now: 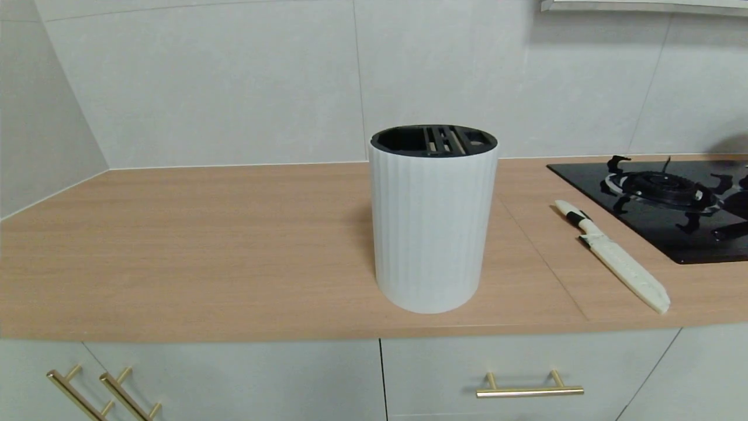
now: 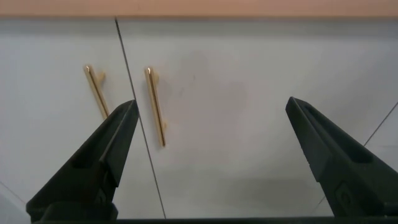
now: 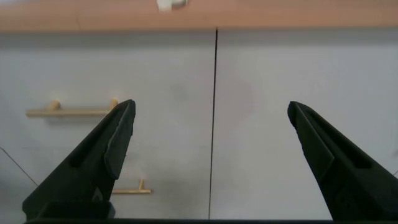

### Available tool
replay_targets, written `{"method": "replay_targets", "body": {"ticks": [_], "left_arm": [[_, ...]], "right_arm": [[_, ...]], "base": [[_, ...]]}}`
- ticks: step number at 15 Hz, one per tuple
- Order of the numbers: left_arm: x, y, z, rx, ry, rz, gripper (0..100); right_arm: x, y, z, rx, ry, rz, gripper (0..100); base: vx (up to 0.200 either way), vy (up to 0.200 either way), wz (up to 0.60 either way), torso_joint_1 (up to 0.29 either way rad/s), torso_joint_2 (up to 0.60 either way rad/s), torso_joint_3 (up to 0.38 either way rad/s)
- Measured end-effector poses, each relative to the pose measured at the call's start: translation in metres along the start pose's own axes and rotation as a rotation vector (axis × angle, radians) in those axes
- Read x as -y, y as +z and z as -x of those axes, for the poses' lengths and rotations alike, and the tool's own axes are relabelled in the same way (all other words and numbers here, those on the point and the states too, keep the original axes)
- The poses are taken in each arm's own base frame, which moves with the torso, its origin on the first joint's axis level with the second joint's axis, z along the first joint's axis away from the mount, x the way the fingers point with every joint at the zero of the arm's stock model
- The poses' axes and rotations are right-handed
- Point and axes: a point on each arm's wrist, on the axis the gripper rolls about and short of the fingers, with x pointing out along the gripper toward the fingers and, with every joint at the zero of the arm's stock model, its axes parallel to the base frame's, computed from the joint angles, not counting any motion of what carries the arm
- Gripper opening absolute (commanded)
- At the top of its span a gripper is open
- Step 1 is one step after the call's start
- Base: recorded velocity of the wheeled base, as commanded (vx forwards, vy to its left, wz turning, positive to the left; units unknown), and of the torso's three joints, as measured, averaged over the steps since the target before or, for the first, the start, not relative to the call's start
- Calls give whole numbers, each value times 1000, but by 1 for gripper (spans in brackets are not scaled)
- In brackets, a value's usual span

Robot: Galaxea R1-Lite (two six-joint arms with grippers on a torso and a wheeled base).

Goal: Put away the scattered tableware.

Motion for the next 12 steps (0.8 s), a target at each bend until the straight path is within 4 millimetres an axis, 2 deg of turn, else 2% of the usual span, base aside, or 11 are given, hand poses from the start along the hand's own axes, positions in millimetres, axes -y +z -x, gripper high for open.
{"method": "replay_targets", "body": {"ticks": [12], "left_arm": [[0, 0, 0, 0, 0, 0, 100]], "right_arm": [[0, 0, 0, 0, 0, 0, 100]], "base": [[0, 0, 0, 222, -507, -281]]}}
